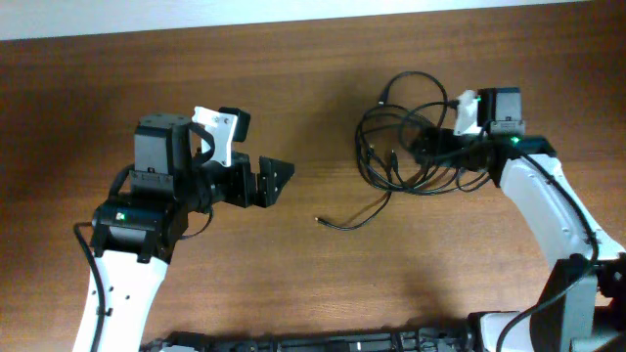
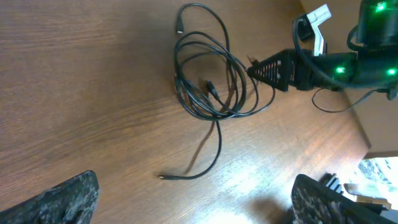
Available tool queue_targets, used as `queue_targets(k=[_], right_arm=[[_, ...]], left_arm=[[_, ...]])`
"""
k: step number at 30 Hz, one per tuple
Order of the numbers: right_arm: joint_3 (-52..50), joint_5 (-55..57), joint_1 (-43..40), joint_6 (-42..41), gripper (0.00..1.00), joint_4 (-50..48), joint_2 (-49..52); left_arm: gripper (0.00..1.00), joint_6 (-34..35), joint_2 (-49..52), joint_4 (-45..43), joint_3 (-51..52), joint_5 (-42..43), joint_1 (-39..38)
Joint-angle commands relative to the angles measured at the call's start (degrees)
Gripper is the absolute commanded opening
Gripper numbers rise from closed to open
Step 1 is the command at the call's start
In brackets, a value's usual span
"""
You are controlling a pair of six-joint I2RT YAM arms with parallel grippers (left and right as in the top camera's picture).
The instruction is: Untangle cables
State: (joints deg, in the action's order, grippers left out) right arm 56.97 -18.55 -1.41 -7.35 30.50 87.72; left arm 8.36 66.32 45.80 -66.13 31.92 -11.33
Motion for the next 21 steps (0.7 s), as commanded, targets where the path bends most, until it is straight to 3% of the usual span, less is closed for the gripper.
queue_targets(k=[1, 2, 8, 10, 12, 15, 18, 21], right_arm=[[-0.17, -9.07, 5.97, 10.43, 0.91, -2.40, 0.76], [-0.17, -8.55, 8.04, 11.69, 0.86, -3.41, 1.68], [-0.17, 2.78, 15.06, 11.65, 0.80, -8.55, 9.49], [-0.17, 2.71, 15.78, 11.56, 0.61, -8.68, 12.31], [-0.17, 1.55, 15.82, 11.39, 0.52, -8.70, 13.46], [-0.17, -10.27, 16.50, 11.43, 0.25, -8.90, 13.66], [-0.17, -16.46, 20.37, 11.43, 0.13, -9.38, 13.66], [-0.13, -16.57, 27.56, 11.45, 0.12, -9.86, 13.66]], left_arm=[[0.99, -0.26, 0.26, -0.28, -0.52, -2.01, -0.02], [0.99, -0.28, 0.31, -0.28, -0.52, -1.99, -0.02], [0.99, -0.26, 0.35, -0.26, -0.50, -1.99, -0.02], [0.99, -0.28, 0.35, -0.26, -0.50, -1.99, -0.02], [0.99, -0.28, 0.35, -0.26, -0.50, -2.01, -0.02], [0.99, -0.28, 0.35, -0.28, -0.50, -2.03, -0.02], [0.99, -0.26, 0.35, -0.31, -0.50, -5.16, 0.00], [0.99, 1.53, 0.35, -2.29, -0.52, -6.54, 0.63]])
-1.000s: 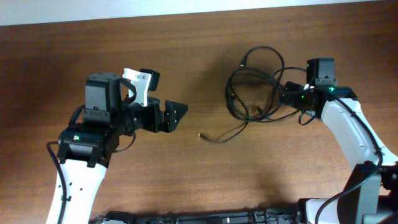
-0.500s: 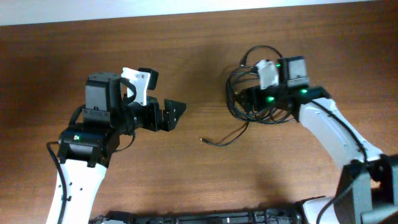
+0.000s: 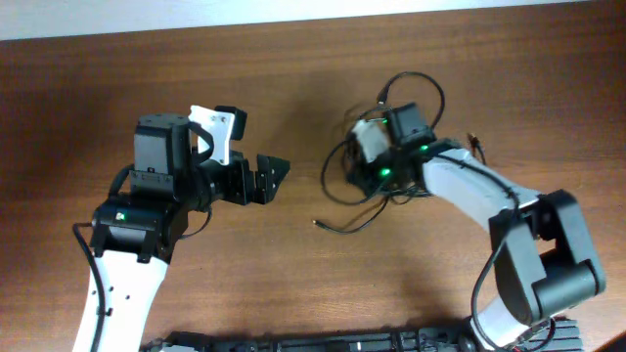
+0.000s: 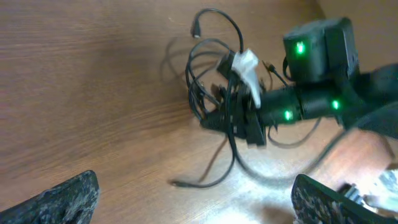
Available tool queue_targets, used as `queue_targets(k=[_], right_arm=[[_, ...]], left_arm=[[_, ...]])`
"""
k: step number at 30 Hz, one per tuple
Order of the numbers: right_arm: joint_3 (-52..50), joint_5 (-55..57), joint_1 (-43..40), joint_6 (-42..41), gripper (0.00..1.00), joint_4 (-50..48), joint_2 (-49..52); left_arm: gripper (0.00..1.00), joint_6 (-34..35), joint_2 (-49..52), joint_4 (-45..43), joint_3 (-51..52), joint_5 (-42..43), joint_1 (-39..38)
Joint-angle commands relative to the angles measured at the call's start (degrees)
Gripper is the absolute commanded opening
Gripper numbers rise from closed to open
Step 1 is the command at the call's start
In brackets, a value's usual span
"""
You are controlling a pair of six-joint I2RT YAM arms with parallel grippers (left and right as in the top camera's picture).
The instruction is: Untangle cables
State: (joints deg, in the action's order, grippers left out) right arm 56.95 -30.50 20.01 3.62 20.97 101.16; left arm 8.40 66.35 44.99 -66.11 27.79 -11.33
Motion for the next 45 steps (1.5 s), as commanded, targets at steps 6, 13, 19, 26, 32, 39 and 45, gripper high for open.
queue_targets(k=[6, 13, 19, 26, 32, 39, 45], right_arm=[[4.15, 9.51, 11.26, -2.08, 0.68, 2.60, 0.09], [12.76, 20.13, -0.42, -5.70, 0.99, 5.90, 0.04], [12.70, 32.70, -12.57, -15.06, 0.66, 4.70, 1.90], [12.70, 32.59, -17.46, -15.08, 0.04, 4.72, 7.85], [12.68, 32.48, -17.42, -15.06, 0.04, 4.94, 11.08], [12.33, 14.21, -17.09, -11.96, 0.04, 6.32, 14.99], [12.33, -3.06, -8.61, -8.07, 0.04, 7.61, 14.99]], left_arm=[[0.99, 8.20, 0.33, -1.75, -0.55, -2.34, 6.40], [0.99, 8.31, 0.33, -0.33, -0.52, -2.34, 6.62], [0.99, 8.31, 0.33, -0.33, -0.52, -2.34, 6.62], [0.99, 8.31, 0.33, -0.33, -0.52, -2.34, 6.62], [0.99, 8.31, 0.33, -0.26, -0.52, -2.32, 6.62], [0.99, 8.31, 0.33, 0.55, -0.52, -2.34, 6.62], [0.99, 8.31, 0.33, 0.57, -0.52, -2.32, 6.62]])
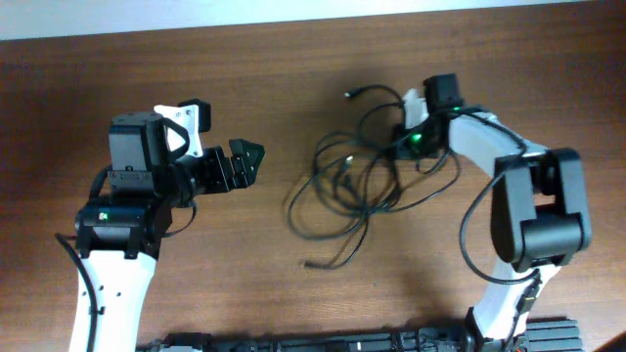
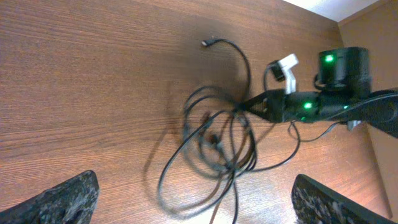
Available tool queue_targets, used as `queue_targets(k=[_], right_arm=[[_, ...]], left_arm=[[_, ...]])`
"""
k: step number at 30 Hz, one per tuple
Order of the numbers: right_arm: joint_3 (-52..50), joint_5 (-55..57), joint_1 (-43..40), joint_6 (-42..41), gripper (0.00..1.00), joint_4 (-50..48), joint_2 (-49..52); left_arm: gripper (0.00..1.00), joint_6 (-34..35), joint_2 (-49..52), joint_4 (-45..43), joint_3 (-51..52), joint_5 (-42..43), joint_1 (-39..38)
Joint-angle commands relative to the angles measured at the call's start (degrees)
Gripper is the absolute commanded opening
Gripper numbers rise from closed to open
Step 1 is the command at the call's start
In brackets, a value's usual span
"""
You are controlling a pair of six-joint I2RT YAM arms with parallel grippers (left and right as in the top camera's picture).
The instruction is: Untangle cables
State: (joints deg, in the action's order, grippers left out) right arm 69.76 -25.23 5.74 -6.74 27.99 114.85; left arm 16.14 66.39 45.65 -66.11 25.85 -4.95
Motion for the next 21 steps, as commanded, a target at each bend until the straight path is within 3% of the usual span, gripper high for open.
queue_targets(k=[1, 4, 6, 7, 11, 13, 16, 19, 20, 21], right_arm=[[-0.48, -6.67, 7.74, 2.29, 0.04, 0.55, 1.31], [-0.04, 2.80, 12.85, 2.27, 0.04, 0.81, 1.18], [1.44, 3.15, 13.16, 2.23, 0.41, 3.13, 0.24], [2.56, 2.97, 12.92, 2.23, 0.49, 4.83, -0.50], [8.15, -2.91, 12.55, 1.53, 0.57, 13.66, -5.20], [8.44, -10.58, 12.63, -4.09, 0.66, 14.93, -7.19], [8.13, -19.71, 13.73, -14.34, 0.98, 14.91, -7.02], [8.02, -17.66, 17.00, -16.33, 0.98, 14.67, -6.43], [8.02, -16.76, 18.25, -16.52, 0.86, 14.64, -6.21], [8.02, -15.50, 19.61, -18.49, 0.81, 14.71, -5.84]], left_arm=[[0.99, 0.57, 0.28, -0.02, -0.52, -0.37, 0.24], [0.99, 0.57, 0.28, 0.87, -0.52, -0.37, 0.24], [0.99, 0.55, 0.28, 1.90, -0.52, -0.42, 0.24], [0.99, 0.52, 0.28, 2.03, -0.52, -0.46, 0.24], [0.99, 0.55, 0.28, 2.01, -0.48, -3.08, 0.24], [0.99, 0.55, 0.35, 1.99, -0.48, -5.51, 0.24], [0.99, 0.55, 0.94, 1.90, -0.48, -6.69, 0.24], [0.99, 0.57, 2.62, 1.84, -0.48, -6.80, 0.24], [0.99, 0.57, 3.45, 1.86, -0.48, -6.80, 0.24], [0.99, 0.57, 4.33, 1.88, -0.48, -6.80, 0.24]])
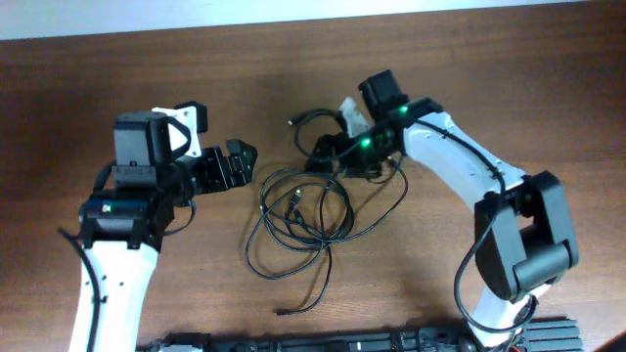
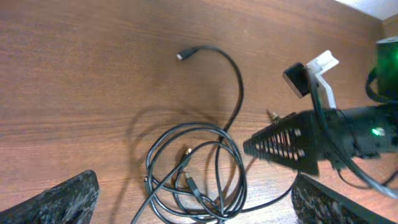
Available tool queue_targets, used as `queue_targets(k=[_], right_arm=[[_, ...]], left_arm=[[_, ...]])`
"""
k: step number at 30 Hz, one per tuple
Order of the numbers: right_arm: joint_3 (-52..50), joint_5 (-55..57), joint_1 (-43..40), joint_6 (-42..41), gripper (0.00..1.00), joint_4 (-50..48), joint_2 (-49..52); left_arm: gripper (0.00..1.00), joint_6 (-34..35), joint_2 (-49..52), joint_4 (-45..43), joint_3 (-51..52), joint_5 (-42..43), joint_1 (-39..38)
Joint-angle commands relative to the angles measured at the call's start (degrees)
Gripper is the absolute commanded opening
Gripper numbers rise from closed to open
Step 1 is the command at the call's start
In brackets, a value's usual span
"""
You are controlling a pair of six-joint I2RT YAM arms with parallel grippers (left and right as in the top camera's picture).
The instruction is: Untangle cables
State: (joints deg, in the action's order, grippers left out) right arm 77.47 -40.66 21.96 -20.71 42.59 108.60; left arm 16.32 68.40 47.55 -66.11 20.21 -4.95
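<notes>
A tangle of black cable [image 1: 298, 217] lies in loose loops mid-table, one plug end [image 1: 284, 312] trailing toward the front and another [image 1: 292, 122] at the back. In the left wrist view the loops [image 2: 193, 177] fill the lower middle, and the back plug [image 2: 180, 56] lies apart. My right gripper [image 1: 318, 154] reaches in from the right, jaws together in a wedge [image 2: 249, 147] at the loops' upper right strand. My left gripper [image 1: 240, 161] hovers left of the tangle, its fingers [image 2: 62, 199] wide apart and holding nothing.
The brown wooden table [image 1: 196, 59] ends at a white wall along the back. A black rail [image 1: 342, 342] runs along the front edge. The right arm's white links [image 1: 460, 161] stretch across the right half.
The right gripper has moved left from the tangle's right side to its upper middle. The cable loops now lie further left and nearer the front. The left gripper is still open at the left.
The tangle first lay bunched at the back right with the right gripper at it. Then the gripper was left of there in the loops. Later it stood at the right with the cable spread wider. Now the loops lie mid-table, opened out.
</notes>
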Motion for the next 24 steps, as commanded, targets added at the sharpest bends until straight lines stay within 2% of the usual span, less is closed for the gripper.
queue_targets(k=[1, 3, 5, 6, 7, 8, 10, 12, 14, 16, 21, 22, 24], right_arm=[[0.26, 1.44, 5.33, -8.63, 0.74, 0.09, 0.79], [0.22, 5.46, 8.00, -16.85, 0.66, 0.11, 0.85], [0.22, 11.54, 10.99, -28.48, 0.66, 0.09, 0.85], [0.17, 16.37, 12.44, -34.16, 0.72, 0.09, 0.92], [0.09, 20.11, 13.46, -38.18, 0.84, 0.04, 0.92], [-0.09, 23.26, 14.27, -42.05, 0.87, -0.13, 1.03], [-0.57, 25.92, 15.69, -45.20, 0.86, -3.13, 1.73], [-1.18, 26.21, 16.70, -45.20, 0.76, -8.55, 2.97], [-1.22, 26.16, 17.46, -45.90, 0.55, -11.63, 4.42], [-1.27, 26.25, 17.81, -46.49, 0.41, -11.58, 5.18], [-1.36, 28.22, 17.84, -46.47, 0.41, -11.63, 6.34], [-1.36, 29.35, 17.86, -46.34, 0.34, -11.91, 6.58], [-1.36, 32.02, 17.84, -45.72, 0.30, -12.00, 7.21]], left_arm=[[0.99, 0.39, 3.23, 0.00, -0.48, -1.14, 0.24], [0.99, 0.39, 4.66, 0.09, -0.48, -1.14, 0.24], [0.99, 0.39, 5.73, 0.13, -0.48, -1.14, 0.24], [0.99, 0.37, 5.95, 0.17, -0.48, -1.14, 0.24], [0.99, 0.37, 5.97, 0.17, -0.48, -1.16, 0.24], [0.99, 0.37, 5.97, 0.15, -0.48, -1.16, 0.24], [0.99, 0.35, 5.97, 0.15, -0.48, -1.18, 0.24], [0.99, 0.35, 5.97, 0.15, -0.48, -1.18, 0.24], [0.99, 0.35, 5.97, 0.17, -0.48, -1.18, 0.24], [0.99, 0.33, 5.97, 0.33, -0.48, -1.22, 0.24], [0.99, 0.35, 5.97, 2.19, -0.48, -6.75, 0.24], [0.99, 0.35, 5.97, 2.27, -0.48, -6.71, 0.24], [0.99, 0.35, 5.97, 2.32, -0.48, -6.71, 0.24]])
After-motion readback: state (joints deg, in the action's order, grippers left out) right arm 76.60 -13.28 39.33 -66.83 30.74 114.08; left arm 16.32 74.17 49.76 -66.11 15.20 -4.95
